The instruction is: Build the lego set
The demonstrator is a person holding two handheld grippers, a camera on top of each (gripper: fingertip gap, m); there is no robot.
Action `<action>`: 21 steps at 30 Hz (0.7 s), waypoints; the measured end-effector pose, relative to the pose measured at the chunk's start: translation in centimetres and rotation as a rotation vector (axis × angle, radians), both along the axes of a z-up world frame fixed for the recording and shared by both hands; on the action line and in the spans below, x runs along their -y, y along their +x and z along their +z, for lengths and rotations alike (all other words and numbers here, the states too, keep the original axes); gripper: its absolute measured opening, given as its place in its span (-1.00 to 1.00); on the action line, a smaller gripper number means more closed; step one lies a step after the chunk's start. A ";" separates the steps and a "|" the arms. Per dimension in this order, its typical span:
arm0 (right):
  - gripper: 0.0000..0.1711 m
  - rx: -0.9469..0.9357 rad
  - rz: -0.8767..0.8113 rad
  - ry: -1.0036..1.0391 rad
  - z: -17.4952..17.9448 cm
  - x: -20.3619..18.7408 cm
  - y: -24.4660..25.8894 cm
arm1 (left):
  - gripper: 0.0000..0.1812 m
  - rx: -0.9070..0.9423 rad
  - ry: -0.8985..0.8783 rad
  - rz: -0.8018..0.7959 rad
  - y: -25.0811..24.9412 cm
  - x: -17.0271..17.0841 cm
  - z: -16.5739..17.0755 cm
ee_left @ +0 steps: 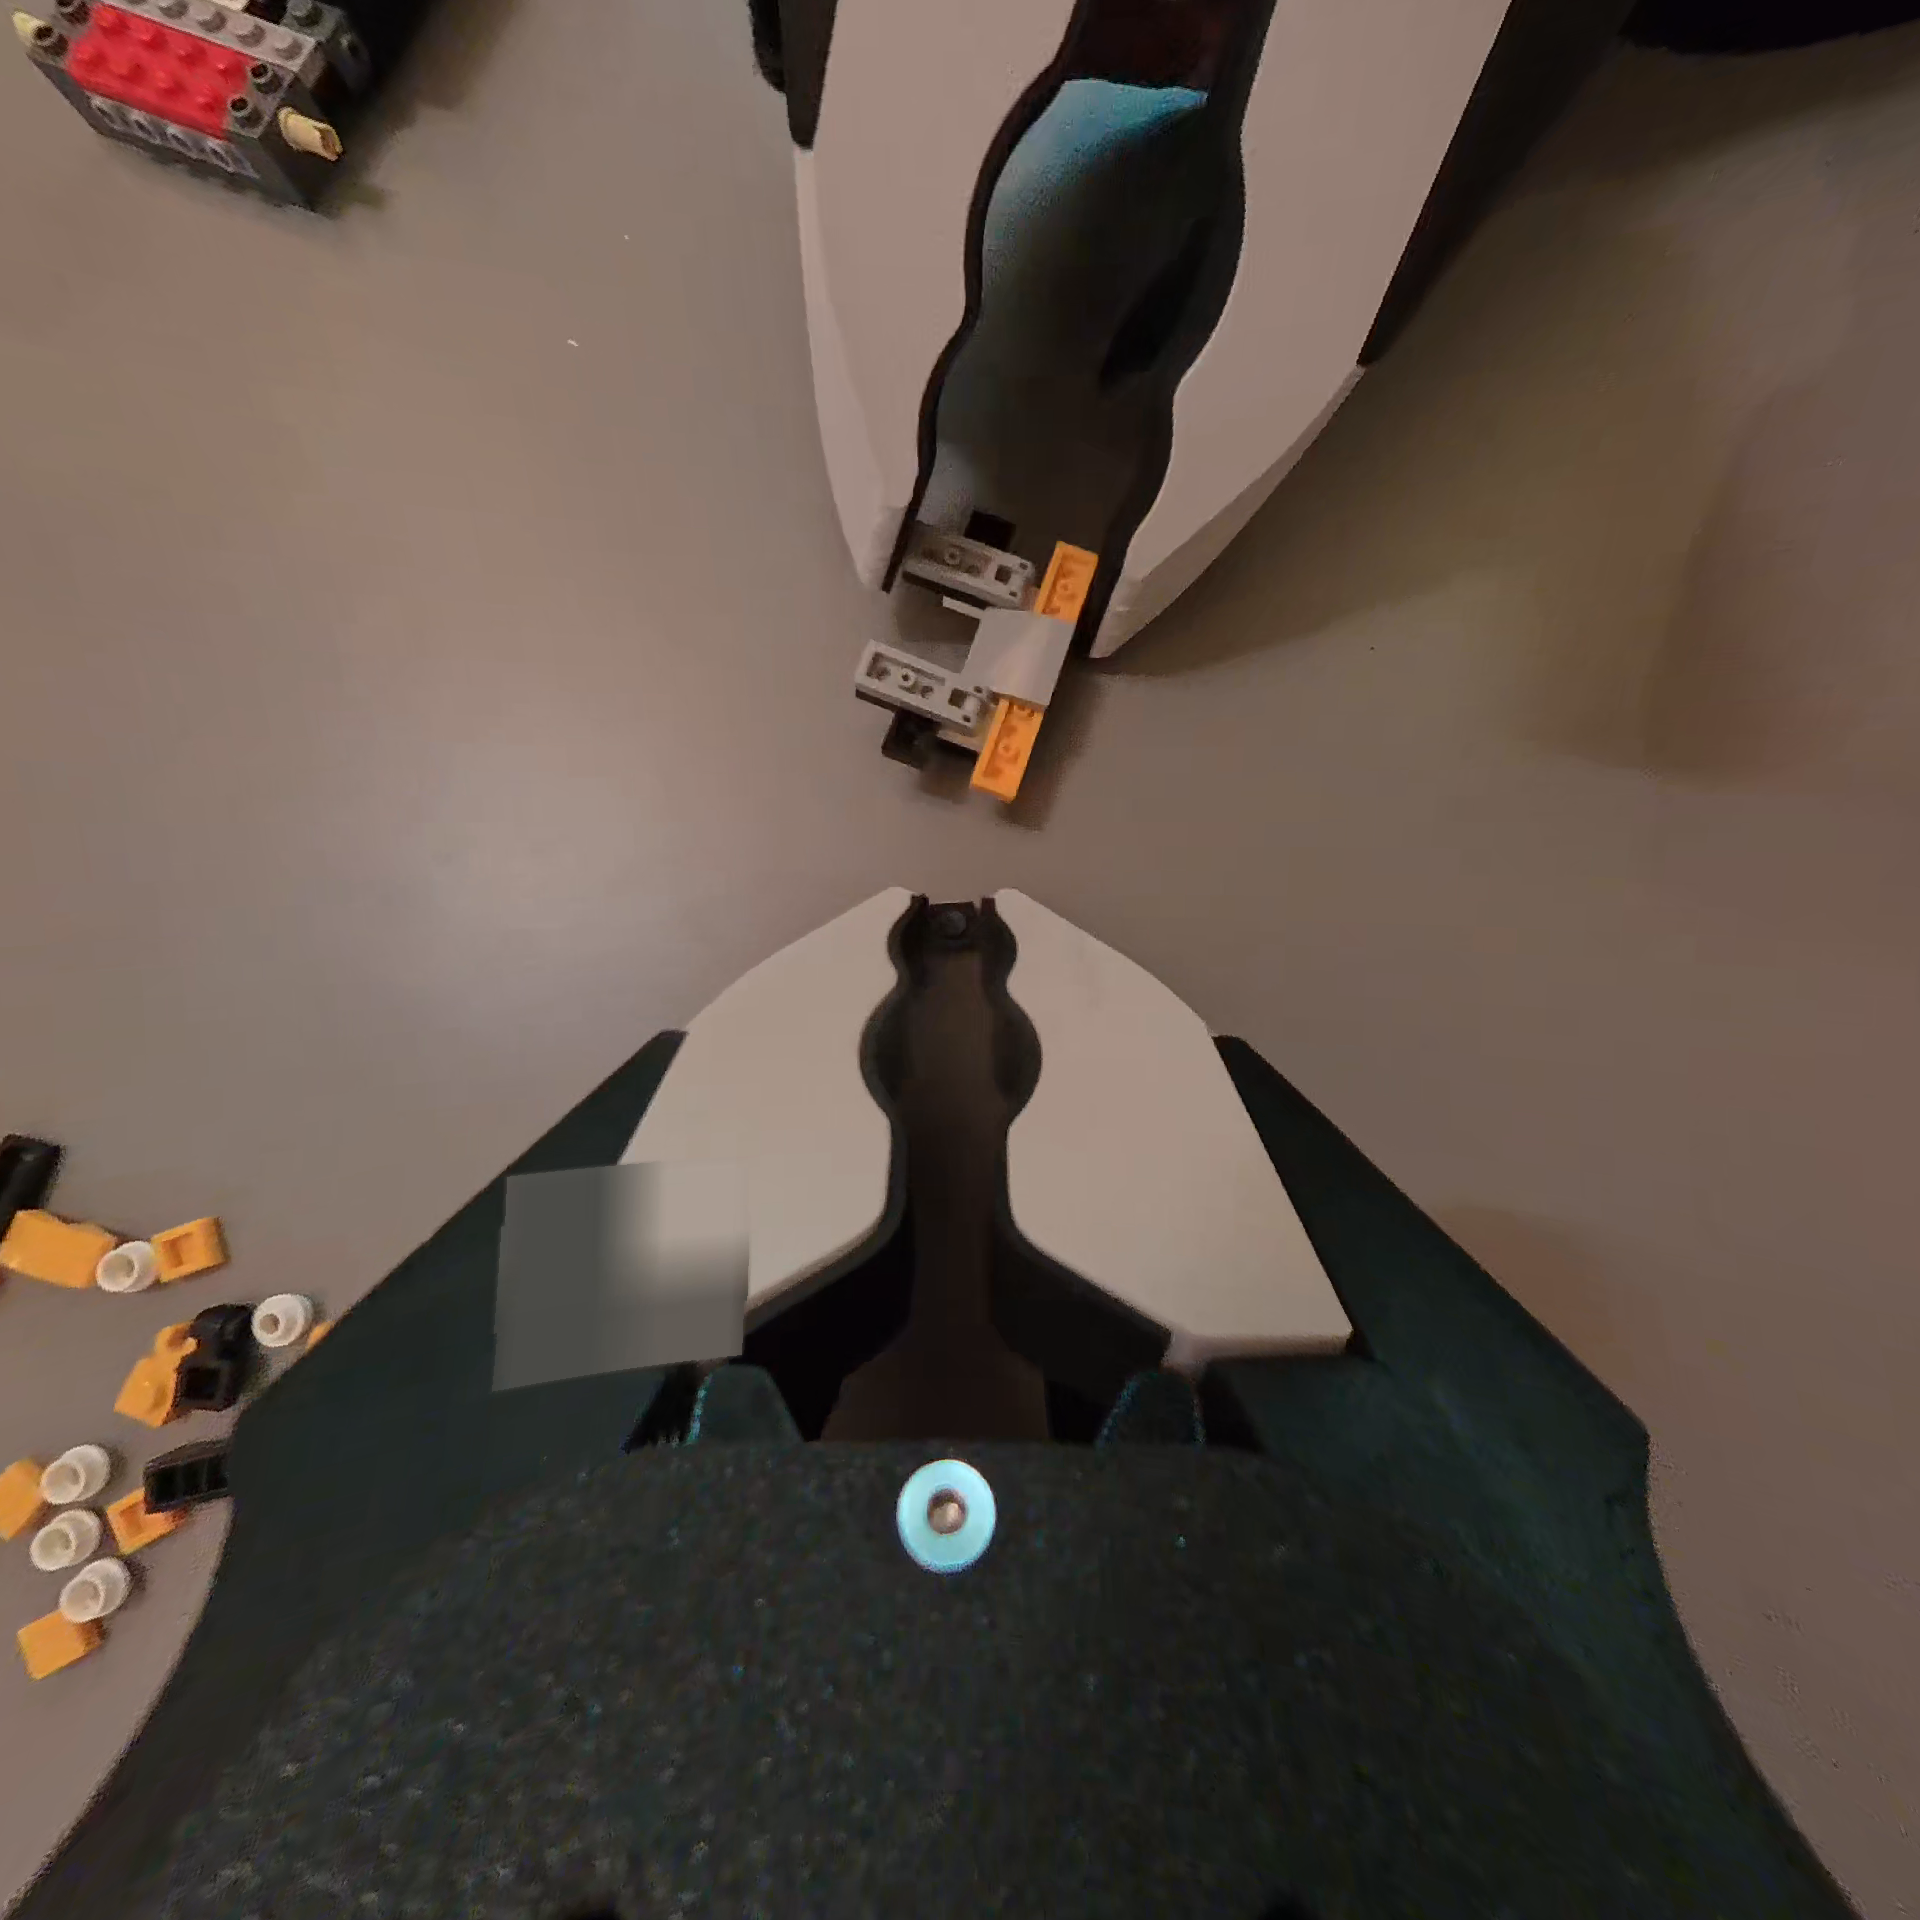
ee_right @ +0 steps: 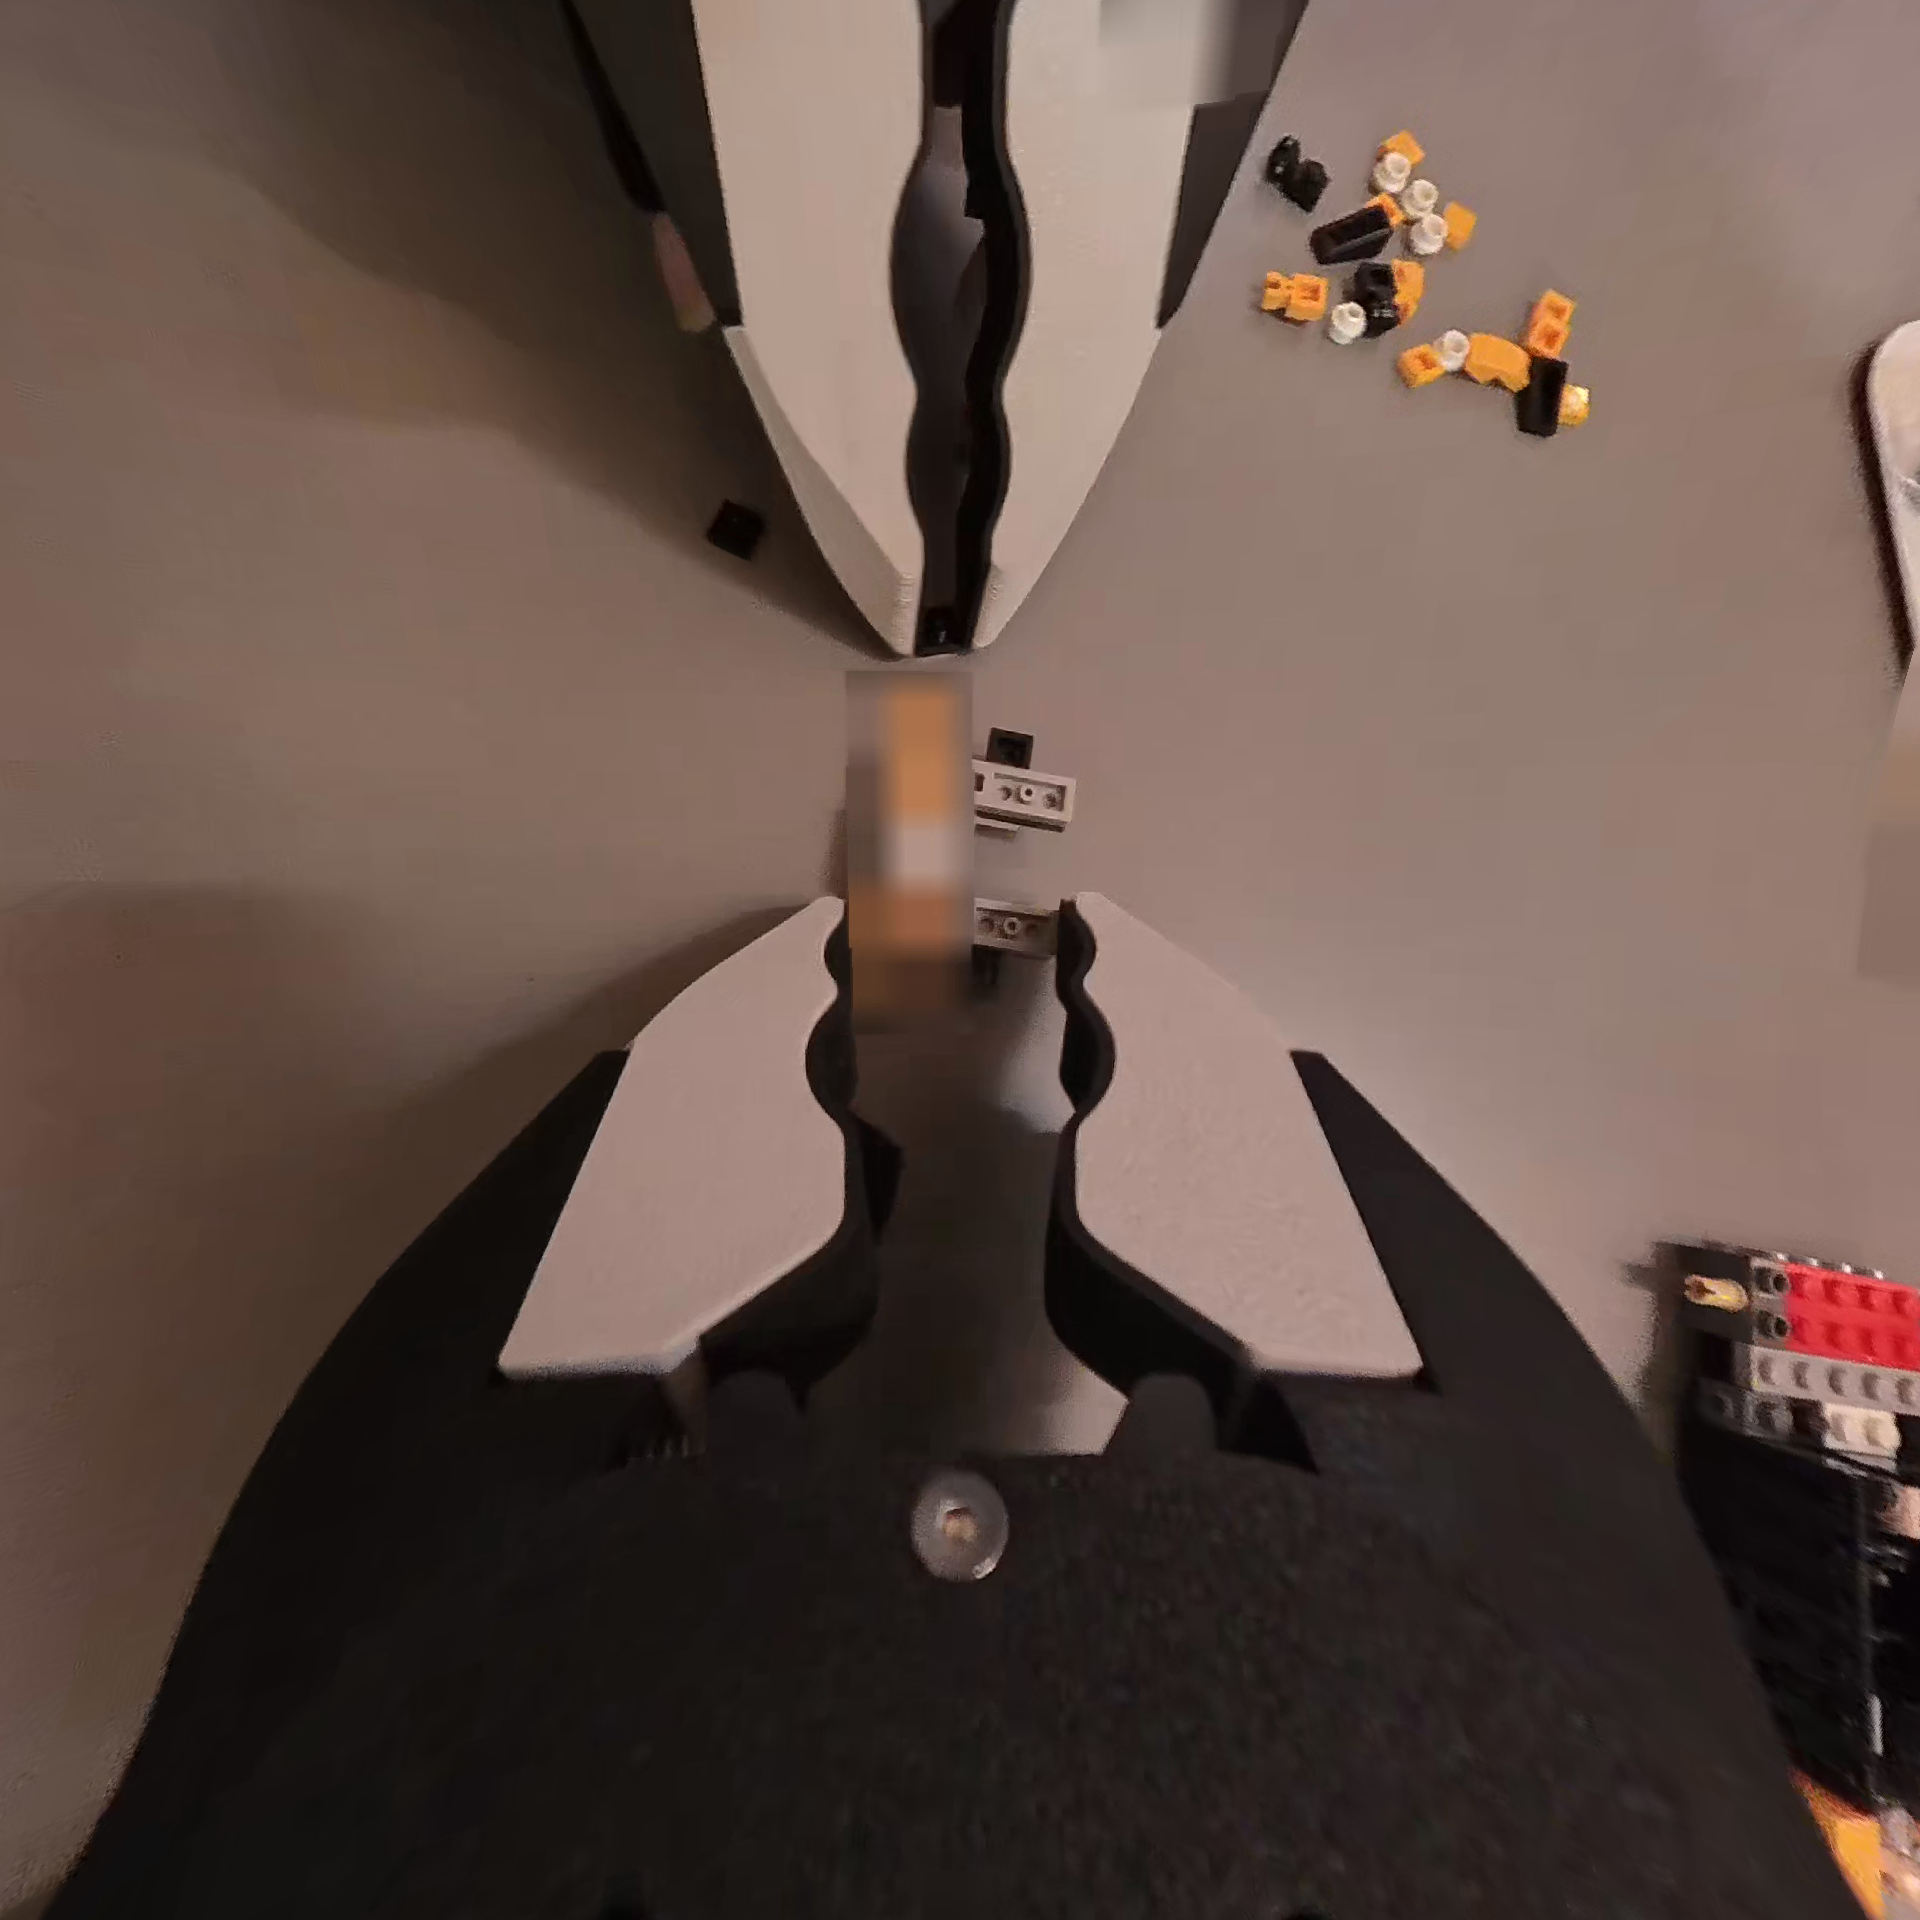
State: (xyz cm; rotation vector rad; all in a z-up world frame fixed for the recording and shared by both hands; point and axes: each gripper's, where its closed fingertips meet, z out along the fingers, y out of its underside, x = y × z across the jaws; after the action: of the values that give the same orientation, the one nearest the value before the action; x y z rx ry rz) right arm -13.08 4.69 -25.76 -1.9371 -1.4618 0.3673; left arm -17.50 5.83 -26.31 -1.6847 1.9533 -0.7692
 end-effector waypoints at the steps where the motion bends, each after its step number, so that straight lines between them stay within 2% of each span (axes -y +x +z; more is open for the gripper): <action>1: -0.58 0.006 0.018 -0.002 0.0 0.3 -0.1 | -0.91 0.004 0.005 -0.004 0.0 0.0 0.0; 7: -0.58 0.013 0.127 -0.030 0.0 2.5 -1.1 | -0.92 0.025 0.018 -0.037 0.1 0.5 0.0; 13: -0.58 0.003 0.117 -0.014 0.0 2.4 -1.2 | -0.91 0.061 0.026 -0.065 0.4 0.8 0.1; 18: -0.58 -0.016 0.109 -0.020 0.0 2.3 -1.2 | -0.68 0.122 0.033 -0.052 0.6 0.5 1.2; 21: -0.58 -0.036 0.090 -0.042 0.0 2.1 -1.0 | -0.67 0.222 0.070 -0.105 0.9 1.3 3.0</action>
State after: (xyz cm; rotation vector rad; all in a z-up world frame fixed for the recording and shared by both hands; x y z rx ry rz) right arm -14.11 2.57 -25.77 -1.8920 -1.5331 0.4745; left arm -16.63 4.53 -23.32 -1.4008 1.9012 -0.8752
